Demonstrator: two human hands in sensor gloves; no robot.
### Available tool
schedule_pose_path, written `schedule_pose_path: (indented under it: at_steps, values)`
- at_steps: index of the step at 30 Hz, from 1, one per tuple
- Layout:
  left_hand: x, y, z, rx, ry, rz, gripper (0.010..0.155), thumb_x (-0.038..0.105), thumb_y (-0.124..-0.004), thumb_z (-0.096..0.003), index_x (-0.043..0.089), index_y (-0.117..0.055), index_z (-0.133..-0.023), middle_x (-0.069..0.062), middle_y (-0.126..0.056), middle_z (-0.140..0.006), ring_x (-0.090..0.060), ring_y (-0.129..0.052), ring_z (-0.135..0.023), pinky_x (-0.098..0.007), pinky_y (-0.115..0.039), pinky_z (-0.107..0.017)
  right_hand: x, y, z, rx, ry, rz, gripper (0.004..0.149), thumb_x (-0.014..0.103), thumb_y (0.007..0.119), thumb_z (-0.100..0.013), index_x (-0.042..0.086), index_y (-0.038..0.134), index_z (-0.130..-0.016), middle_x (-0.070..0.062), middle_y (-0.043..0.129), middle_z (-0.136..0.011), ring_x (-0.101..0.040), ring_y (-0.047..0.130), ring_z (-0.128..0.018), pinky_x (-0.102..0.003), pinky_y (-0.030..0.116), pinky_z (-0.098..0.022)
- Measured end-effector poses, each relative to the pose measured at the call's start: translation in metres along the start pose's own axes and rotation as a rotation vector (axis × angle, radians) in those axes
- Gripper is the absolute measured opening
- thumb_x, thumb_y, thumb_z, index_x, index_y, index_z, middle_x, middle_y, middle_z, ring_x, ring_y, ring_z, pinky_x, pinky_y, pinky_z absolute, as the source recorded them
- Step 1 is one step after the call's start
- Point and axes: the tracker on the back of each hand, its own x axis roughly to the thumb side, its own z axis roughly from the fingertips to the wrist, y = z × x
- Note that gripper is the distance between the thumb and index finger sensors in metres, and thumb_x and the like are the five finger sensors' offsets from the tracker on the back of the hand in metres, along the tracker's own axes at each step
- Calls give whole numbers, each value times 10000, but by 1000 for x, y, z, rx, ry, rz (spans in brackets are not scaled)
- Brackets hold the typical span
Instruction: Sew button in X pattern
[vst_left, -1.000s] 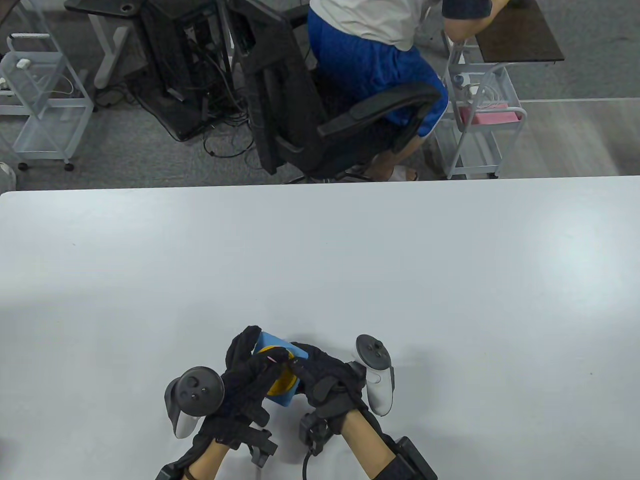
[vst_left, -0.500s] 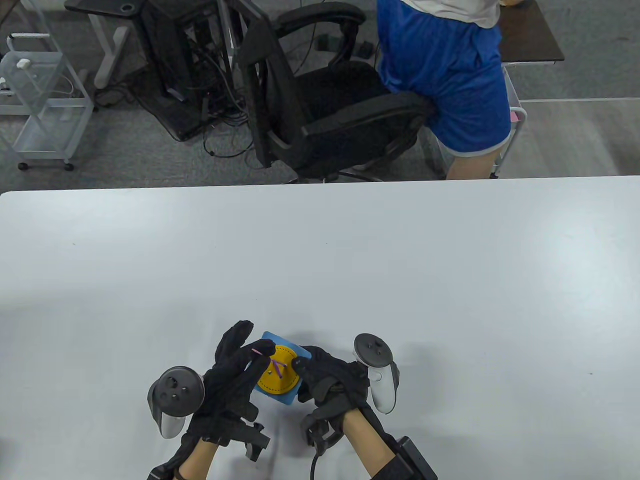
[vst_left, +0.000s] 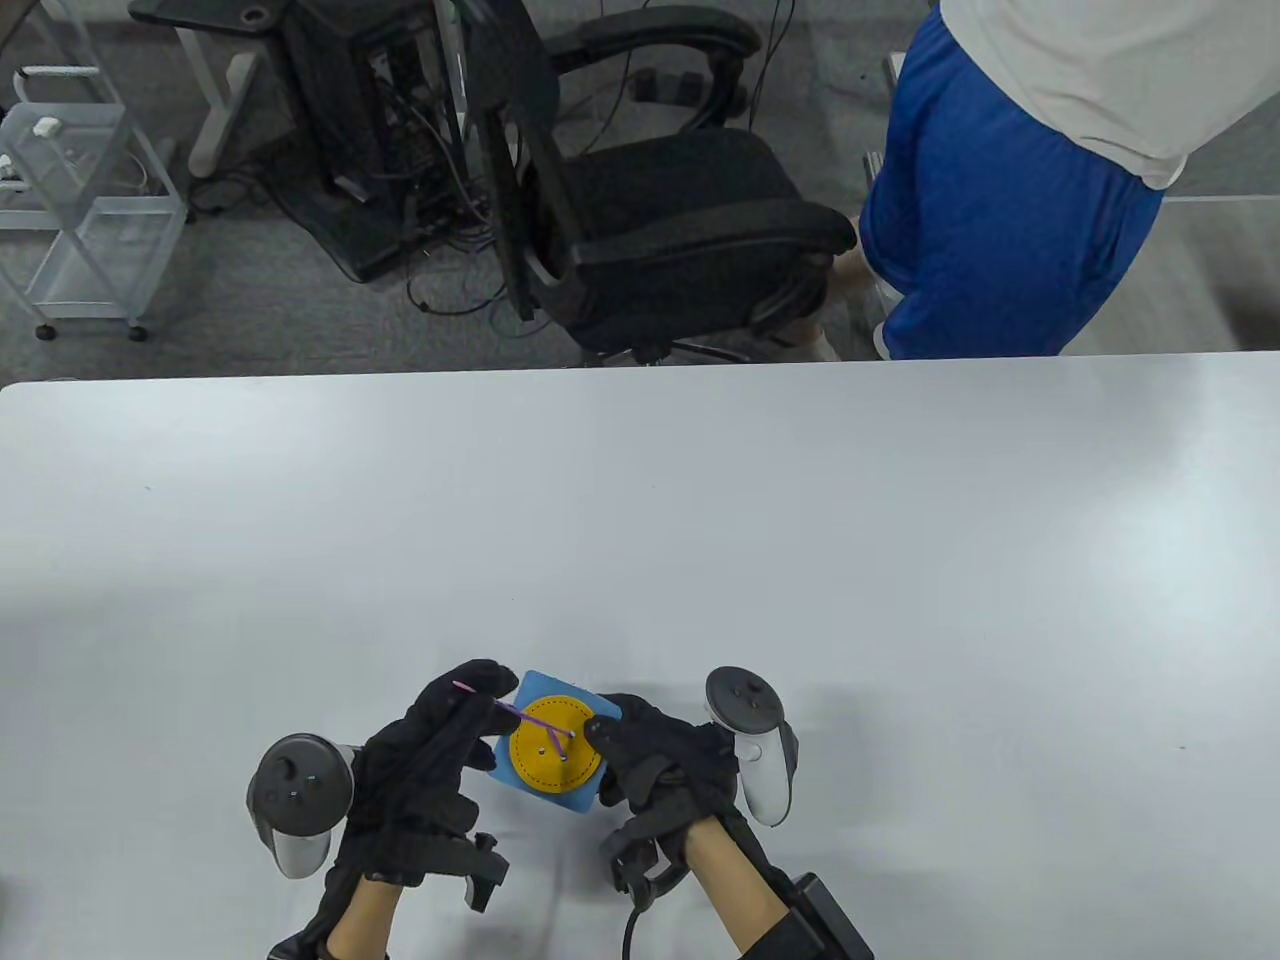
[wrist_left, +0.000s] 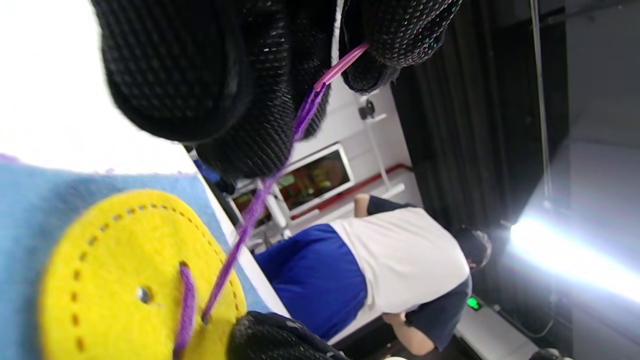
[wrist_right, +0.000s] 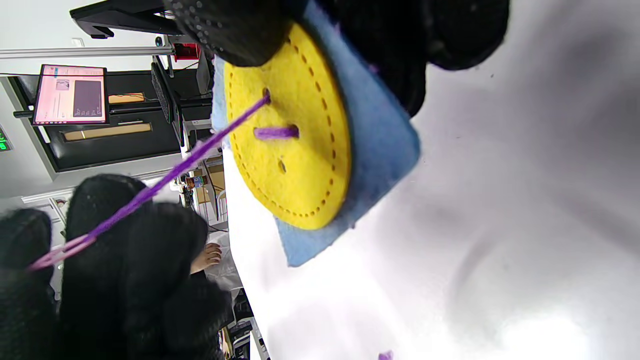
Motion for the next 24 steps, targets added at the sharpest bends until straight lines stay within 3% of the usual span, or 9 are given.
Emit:
schedule_pose_path:
  at_steps: [3, 10, 15, 24]
  values:
    - [-3, 4, -1, -15, -13, 48, 372, 294, -657, -627, 177, -724, -974, -262, -941, -825, -310, -1125, -405, -281, -958, -209, 1, 0, 0, 3, -3, 1, 450, 269, 690, -571, 139, 615, -995, -156, 735, -857, -291, 899, -622, -469, 727, -536]
    - [-9, 6, -3, -32, -51, 156, 372, 278, -662, -623, 212, -710, -986, -199, -887, -847, -289, -1083, -471, -273, -936, -248, 2, 0, 0, 12, -13, -10, 449, 272, 690, -570, 138, 619, -993, -152, 743, -847, -282, 904, -609, -464, 733, -529]
    - [-4, 7, -4, -60, -82, 32, 369, 263, -697, -612, 227, -743, -976, -183, -863, -864, -305, -1050, -524, -329, -927, -314, 1, -1, 0, 10, -14, -3, 455, 279, 684, -572, 135, 610, -997, -155, 747, -832, -276, 900, -582, -463, 730, -511]
    - [12, 0, -2, -129, -187, -416, 370, 271, -739, -592, 248, -782, -959, -157, -852, -863, -307, -1013, -572, -359, -918, -357, 1, -2, -1, 15, -16, 8, 459, 276, 683, -569, 131, 607, -997, -159, 746, -824, -281, 892, -566, -468, 722, -498]
